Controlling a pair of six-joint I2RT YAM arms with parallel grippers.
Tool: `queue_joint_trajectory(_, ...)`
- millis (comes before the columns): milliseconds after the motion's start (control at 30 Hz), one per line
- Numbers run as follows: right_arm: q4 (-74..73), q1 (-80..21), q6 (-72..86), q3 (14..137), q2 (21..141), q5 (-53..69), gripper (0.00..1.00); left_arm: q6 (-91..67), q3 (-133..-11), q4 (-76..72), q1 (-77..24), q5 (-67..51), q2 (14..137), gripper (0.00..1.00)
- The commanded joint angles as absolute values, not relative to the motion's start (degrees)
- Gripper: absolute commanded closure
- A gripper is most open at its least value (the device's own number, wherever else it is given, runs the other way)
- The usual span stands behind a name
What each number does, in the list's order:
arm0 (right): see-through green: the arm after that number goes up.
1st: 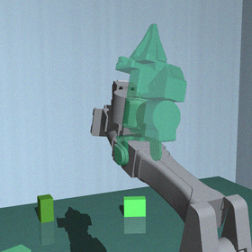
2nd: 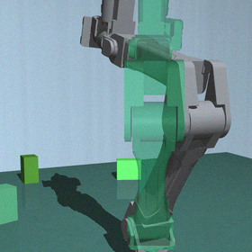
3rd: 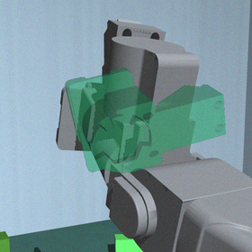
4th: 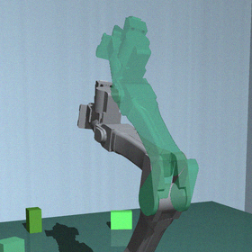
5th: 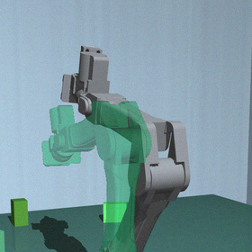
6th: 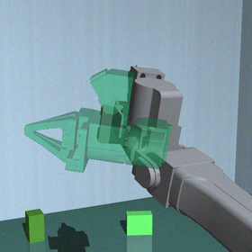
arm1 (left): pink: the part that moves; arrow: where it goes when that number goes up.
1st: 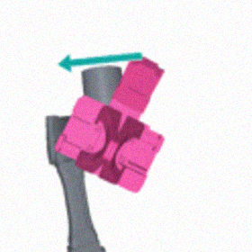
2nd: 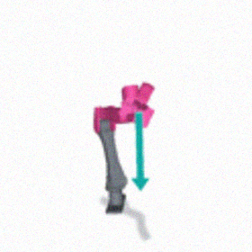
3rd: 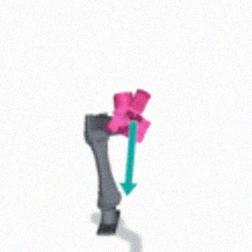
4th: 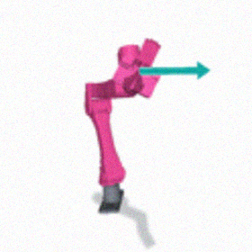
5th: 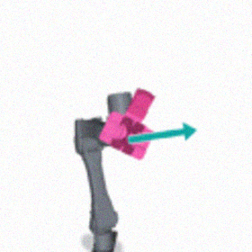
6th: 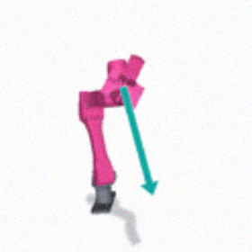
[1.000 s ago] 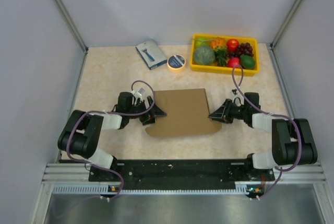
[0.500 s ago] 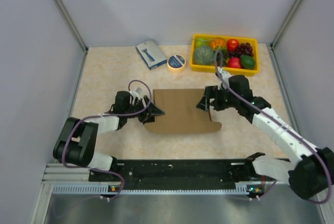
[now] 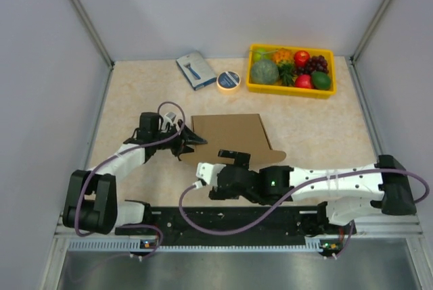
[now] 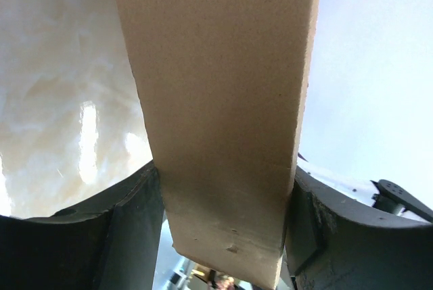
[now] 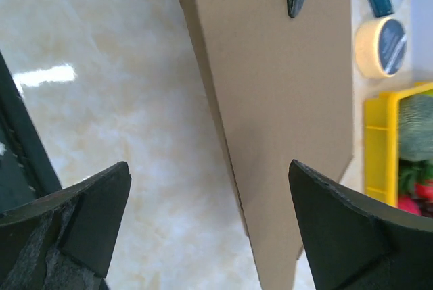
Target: Fold the paper box
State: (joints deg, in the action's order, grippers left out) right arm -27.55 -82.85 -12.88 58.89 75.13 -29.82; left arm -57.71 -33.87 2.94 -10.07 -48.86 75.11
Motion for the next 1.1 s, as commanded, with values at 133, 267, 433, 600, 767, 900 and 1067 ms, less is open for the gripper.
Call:
queue_joint_trajectory(133, -21.45, -85.87, -27.77, 59.95, 79.71, -41.65, 0.01, -64.77, -33.49, 7.47, -8.0, -55.81, 69.26, 0.51)
queue_joint_trajectory(267, -17.33, -86.13, -30.58, 57.32, 81.47, -45.25, 0.02, -67.57, -33.23, 8.71, -7.65, -57.12, 66.8, 0.51)
queue_joint_trajectory(433, -6.97, -85.96, -37.78, 55.99, 84.46, -52.29, 0.03, -67.76, -32.44, 11.42, -7.56, -58.44, 63.9, 0.51)
queue_joint_trajectory(600, -3.34, -85.17, -42.1, 54.76, 85.78, -53.96, 0.23, -66.19, -32.52, 14.15, -7.47, -58.98, 61.53, 0.47)
queue_joint_trajectory(767, -9.65, -84.99, -38.94, 56.07, 83.41, -51.34, 0.59, -55.24, -36.11, 21.08, -6.42, -54.25, 58.63, 0.17)
queue_joint_trajectory(900, -23.42, -83.06, -32.53, 59.58, 80.08, -44.75, 0.62, -43.01, -41.65, 34.58, -5.1, -44.68, 54.07, 0.07)
queue_joint_trajectory(1067, -37.41, -79.64, -26.29, 67.57, 77.52, -34.14, 0.6, -30.96, -49.65, 46.66, -4.31, -20.35, 42.12, 0.03)
